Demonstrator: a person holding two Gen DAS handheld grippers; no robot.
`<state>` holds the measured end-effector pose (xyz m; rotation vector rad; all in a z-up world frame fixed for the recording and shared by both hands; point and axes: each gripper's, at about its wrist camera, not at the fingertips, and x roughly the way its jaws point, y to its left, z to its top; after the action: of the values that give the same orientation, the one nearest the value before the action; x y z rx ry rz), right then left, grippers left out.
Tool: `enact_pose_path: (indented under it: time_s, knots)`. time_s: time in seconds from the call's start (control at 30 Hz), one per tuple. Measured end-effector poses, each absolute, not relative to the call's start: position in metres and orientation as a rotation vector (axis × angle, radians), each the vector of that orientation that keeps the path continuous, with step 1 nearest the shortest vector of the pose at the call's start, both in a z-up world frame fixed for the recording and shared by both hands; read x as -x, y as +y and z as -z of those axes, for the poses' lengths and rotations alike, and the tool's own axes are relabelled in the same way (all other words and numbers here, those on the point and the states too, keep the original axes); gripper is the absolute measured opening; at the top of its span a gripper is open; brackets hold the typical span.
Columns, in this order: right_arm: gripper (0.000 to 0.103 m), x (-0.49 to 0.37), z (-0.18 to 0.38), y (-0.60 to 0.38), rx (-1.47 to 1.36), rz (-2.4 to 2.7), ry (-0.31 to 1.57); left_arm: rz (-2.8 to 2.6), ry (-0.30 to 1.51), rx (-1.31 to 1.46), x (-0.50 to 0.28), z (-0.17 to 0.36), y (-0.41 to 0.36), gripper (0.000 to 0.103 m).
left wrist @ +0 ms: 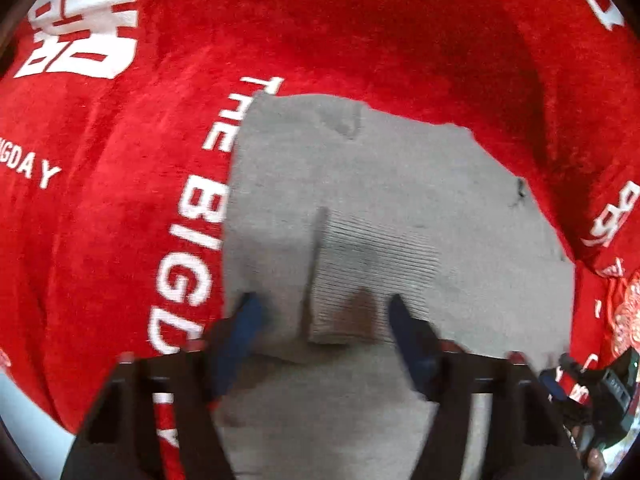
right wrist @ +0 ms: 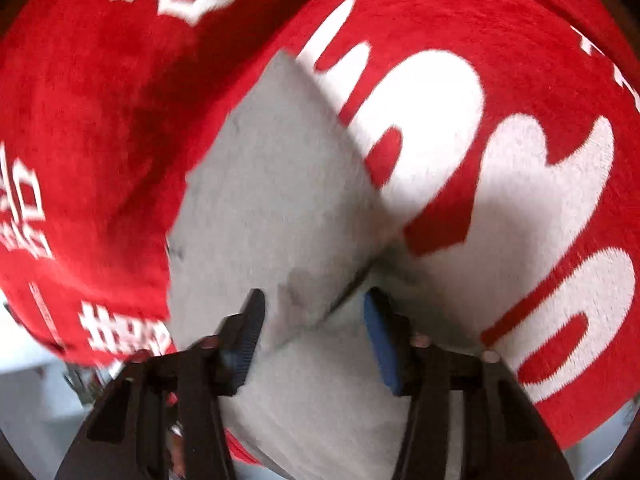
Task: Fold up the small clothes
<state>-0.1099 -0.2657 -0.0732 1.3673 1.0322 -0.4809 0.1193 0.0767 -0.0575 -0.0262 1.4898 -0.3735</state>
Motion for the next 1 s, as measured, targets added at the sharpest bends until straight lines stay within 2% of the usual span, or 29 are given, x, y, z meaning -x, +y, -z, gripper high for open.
enact_pose_path:
  time_s: [0.03,0.1,0.17,0.23,0.37,0.43,0.5,0.6,0.73,0.8,1.0]
  knots:
    - [0.007,0.106,0.074,-0.269,-1.356,0.482,1.046,0.364,1.491,0.032,-0.121,0.057,0.079,0.044]
    - [0.006,0.097,0.068,-0.27,-1.302,0.462,1.064,0.358,1.489,0.033,-0.124,0.056,0.083,0.02]
    - [0.006,0.09,0.06,-0.267,-1.222,0.421,1.078,0.364,1.482,0.034,-0.124,0.053,0.088,0.007]
    - [0.006,0.103,0.054,-0.282,-1.168,0.417,1.1,0.383,1.467,0.04,-0.118,0.048,0.093,0.007]
    - [0.007,0.115,0.079,-0.29,-1.184,0.406,1.172,0.376,1.479,-0.027,-0.102,0.052,0.102,0.007]
    - [0.01,0.121,0.079,-0.292,-1.228,0.403,1.16,0.366,1.485,-0.034,-0.097,0.054,0.104,0.007]
    - [0.024,0.122,0.073,-0.289,-1.214,0.408,1.177,0.354,1.467,-0.049,-0.093,0.047,0.106,0.007]
    - [0.026,0.115,0.062,-0.267,-1.257,0.282,1.16,0.342,1.428,-0.127,-0.091,0.035,0.106,0.008]
    - [0.028,0.073,0.065,-0.203,-1.353,0.034,1.151,0.349,1.433,-0.152,-0.092,0.03,0.107,0.008]
    - [0.033,0.042,0.077,-0.168,-1.406,-0.051,1.153,0.338,1.443,-0.158,-0.093,0.031,0.108,0.008]
    - [0.033,-0.016,0.118,-0.108,-1.511,-0.093,1.167,0.305,1.459,-0.167,-0.094,0.04,0.108,0.008]
